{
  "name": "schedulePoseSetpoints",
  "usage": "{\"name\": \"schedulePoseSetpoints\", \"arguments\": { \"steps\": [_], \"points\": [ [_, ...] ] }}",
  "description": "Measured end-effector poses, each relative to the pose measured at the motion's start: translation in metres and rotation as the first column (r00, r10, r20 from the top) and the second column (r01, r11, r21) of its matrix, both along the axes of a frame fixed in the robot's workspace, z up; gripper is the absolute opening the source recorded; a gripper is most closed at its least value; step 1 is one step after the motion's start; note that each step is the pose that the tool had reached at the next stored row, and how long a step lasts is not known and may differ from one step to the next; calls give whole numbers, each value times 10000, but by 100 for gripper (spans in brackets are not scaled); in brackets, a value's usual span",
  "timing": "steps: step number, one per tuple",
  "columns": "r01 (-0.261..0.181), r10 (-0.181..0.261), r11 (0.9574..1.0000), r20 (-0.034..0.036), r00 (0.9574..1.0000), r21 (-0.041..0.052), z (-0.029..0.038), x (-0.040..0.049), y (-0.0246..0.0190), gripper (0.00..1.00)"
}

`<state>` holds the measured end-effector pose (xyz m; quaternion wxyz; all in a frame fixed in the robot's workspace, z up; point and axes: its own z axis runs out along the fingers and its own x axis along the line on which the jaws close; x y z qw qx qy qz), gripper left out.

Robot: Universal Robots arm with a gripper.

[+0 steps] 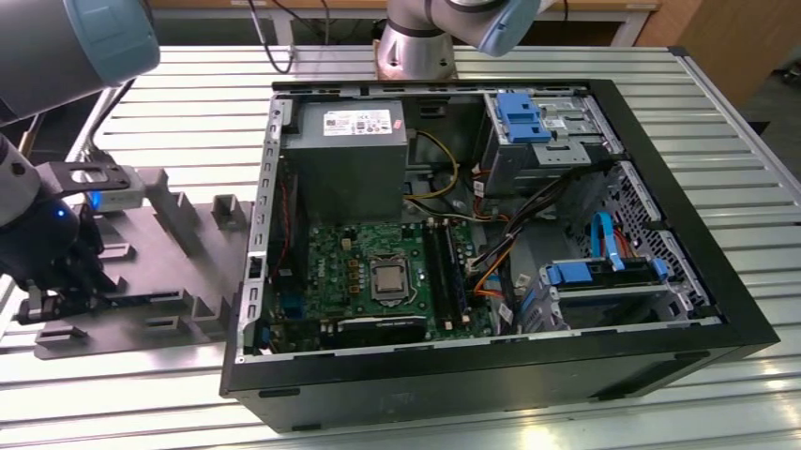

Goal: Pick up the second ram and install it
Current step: 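Pick up the second ram and move it above second insertion slot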

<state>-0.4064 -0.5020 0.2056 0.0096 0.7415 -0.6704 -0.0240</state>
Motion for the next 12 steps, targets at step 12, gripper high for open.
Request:
{"name": "schedulePoseSetpoints", "arguments": {
  "steps": [12],
  "points": [
    [77,-77,10000,-1,10000,-1,-41,-11,0,30]
  ]
}}
